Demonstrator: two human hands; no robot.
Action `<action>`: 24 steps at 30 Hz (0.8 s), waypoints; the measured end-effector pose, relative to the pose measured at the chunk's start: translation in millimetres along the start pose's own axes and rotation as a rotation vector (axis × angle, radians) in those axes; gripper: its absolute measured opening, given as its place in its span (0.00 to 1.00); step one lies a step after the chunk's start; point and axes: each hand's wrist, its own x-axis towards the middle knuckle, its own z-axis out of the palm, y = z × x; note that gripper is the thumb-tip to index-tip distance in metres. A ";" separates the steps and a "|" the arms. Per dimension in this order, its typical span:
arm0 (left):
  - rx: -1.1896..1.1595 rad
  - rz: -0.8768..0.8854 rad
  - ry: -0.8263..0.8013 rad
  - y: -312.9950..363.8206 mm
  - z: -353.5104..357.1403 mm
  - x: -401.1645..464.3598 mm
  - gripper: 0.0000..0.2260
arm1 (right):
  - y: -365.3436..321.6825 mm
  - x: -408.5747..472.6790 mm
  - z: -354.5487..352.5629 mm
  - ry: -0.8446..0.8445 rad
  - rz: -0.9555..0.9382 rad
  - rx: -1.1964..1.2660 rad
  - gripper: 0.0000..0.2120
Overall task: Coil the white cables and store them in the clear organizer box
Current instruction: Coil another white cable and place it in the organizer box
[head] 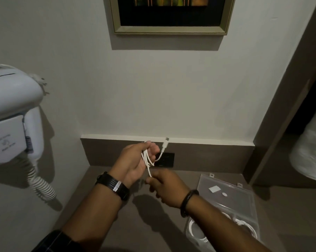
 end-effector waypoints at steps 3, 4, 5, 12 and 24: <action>-0.094 -0.028 0.032 -7.4 3.0 -0.2 0.08 | 15.5 2.9 -12.5 0.107 0.154 0.353 0.09; -0.117 -0.022 0.054 -9.4 3.6 -0.1 0.07 | 17.9 3.4 -16.7 0.121 0.184 0.506 0.07; -0.130 -0.015 0.074 -11.4 5.1 -0.1 0.08 | 19.3 3.6 -19.5 0.137 0.213 0.659 0.10; -0.277 -0.031 0.134 -20.6 20.1 -1.4 0.12 | 15.4 5.3 -12.1 0.420 0.208 1.321 0.21; -0.211 -0.020 -0.149 -56.4 29.6 -7.8 0.21 | 25.9 -8.2 -16.3 0.508 0.282 1.056 0.08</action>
